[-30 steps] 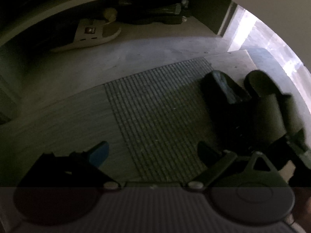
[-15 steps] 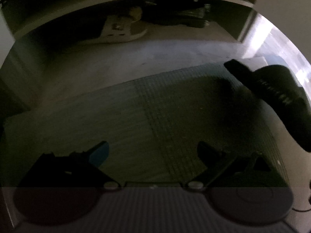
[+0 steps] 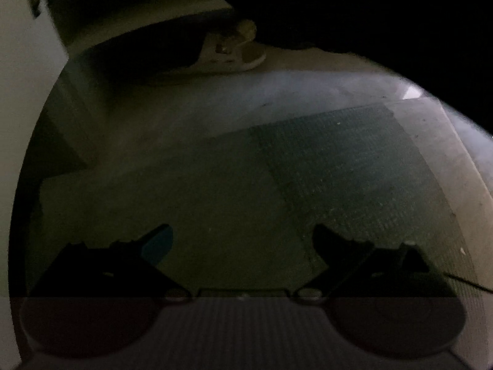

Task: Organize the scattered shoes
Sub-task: 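Set the black slides on a lower cabinet shelf and open the right tool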

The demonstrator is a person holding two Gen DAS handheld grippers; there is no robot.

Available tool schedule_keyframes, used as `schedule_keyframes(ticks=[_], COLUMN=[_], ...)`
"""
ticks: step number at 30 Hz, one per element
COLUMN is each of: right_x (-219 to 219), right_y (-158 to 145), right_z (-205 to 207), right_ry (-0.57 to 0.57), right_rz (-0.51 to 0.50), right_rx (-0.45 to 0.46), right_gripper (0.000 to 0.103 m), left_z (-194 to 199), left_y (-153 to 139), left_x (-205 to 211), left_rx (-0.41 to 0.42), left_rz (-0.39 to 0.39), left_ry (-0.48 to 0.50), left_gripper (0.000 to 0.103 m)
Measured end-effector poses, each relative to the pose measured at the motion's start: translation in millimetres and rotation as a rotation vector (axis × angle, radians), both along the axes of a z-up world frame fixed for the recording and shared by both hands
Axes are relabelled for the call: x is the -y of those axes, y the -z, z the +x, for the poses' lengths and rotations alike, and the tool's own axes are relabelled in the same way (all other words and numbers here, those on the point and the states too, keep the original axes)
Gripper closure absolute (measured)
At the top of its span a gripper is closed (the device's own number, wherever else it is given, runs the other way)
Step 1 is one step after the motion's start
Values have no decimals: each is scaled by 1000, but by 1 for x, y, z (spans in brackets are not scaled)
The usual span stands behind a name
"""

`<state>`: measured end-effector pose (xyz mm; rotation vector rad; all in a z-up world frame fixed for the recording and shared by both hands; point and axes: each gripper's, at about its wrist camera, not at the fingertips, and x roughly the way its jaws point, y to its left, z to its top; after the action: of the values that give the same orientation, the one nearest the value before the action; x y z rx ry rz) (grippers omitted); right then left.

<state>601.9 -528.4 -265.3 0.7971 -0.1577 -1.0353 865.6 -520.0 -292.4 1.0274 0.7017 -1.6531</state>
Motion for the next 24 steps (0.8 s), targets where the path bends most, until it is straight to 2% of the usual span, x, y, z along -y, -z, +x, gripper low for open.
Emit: schedule_keyframes(ticks=[4, 10, 14, 19, 24], right_x=[38, 83, 121, 174, 211], right_y=[-17, -43, -42, -32, -27], right_z=[35, 99, 128, 172, 202], right_ry=[-79, -71, -48, -21, -4], right_rz=[-62, -215, -206, -105, -100], right_rx=[6, -159, -210, -357, -462], right_gripper=[76, 76, 76, 77, 77], left_z=[11, 23, 22, 23, 23], left_y=[-5, -13, -13, -11, -18], left_x=[1, 6, 7, 5, 13], left_rx=[8, -13, -33, -39, -84], left_rz=[-17, -16, -4, -1, -7], left_ry=[-28, -97, -79, -77, -108], left_gripper=[5, 5, 5, 5, 5])
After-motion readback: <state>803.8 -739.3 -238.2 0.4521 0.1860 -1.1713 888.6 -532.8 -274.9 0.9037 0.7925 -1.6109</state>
